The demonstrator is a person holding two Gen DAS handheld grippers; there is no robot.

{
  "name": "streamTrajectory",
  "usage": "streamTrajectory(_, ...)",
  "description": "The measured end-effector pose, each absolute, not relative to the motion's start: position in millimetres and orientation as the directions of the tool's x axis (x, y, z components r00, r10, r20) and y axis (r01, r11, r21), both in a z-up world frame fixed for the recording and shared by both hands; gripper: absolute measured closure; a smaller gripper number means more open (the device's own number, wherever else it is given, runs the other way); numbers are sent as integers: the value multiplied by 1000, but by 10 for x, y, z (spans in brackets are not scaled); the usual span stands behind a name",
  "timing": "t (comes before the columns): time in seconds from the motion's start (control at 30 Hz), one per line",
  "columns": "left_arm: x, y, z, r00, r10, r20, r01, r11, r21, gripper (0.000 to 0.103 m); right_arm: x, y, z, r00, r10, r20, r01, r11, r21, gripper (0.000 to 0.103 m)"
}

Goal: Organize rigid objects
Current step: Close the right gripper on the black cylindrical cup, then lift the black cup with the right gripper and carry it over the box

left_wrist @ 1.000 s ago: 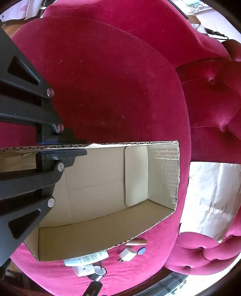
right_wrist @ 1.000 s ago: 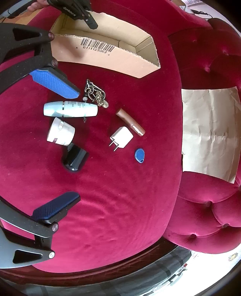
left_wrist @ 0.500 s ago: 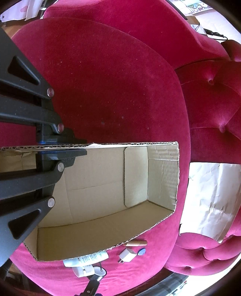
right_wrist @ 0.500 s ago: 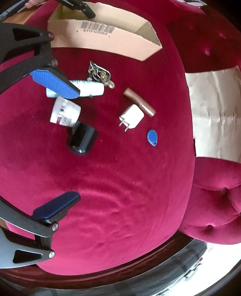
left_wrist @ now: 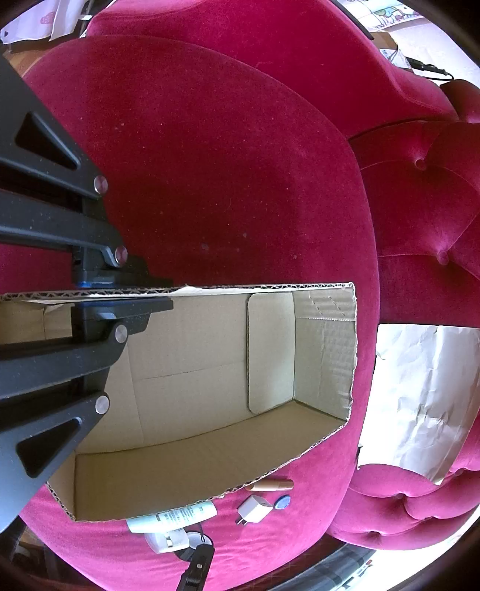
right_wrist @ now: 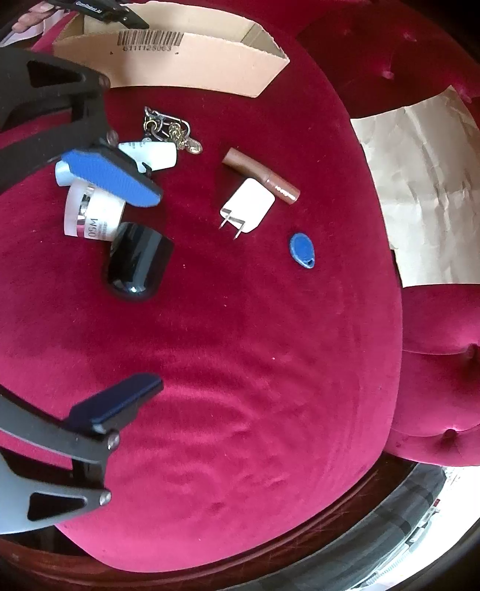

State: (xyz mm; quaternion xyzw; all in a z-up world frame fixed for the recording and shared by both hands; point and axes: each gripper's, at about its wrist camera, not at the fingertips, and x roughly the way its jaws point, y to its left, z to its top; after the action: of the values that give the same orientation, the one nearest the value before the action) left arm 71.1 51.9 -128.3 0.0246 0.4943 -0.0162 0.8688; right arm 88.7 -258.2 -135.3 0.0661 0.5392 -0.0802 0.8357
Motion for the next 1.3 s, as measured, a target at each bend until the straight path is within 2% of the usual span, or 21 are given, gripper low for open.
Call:
streamTrajectory(0.1, 715, 529, -1280, 510, -6, -860, 50, 998, 23, 99, 909, -2587, -1407, 393, -30, -919, 212, 975, 59, 24)
streamTrajectory(0.13, 716, 531, -1279, 510, -7, -860, 49, 999, 21, 99, 916, -2592, -1429, 389, -8, -921, 215, 973, 82, 29)
streamTrajectory(0.17, 716, 533, -1281, 509, -7, -860, 50, 999, 22, 99, 924, -2595, -1447, 386, 6, -923, 217, 971, 97, 41)
streamTrajectory(0.23, 716, 535, -1282, 509, -6, -861, 50, 999, 22, 99, 942, -2595, -1497, 370, 49, -928, 220, 966, 139, 53)
streamTrajectory(0.6, 718, 540, -1283, 509, -8, -861, 48, 999, 19, 99, 944, -2558, -1389, 396, 24, -918, 224, 967, 121, 53)
streamTrajectory(1.3, 740, 572, -1279, 503, -28, -864, 41, 999, -9, 99, 874, -1990, -581, 576, 40, -817, 84, 991, 108, 53)
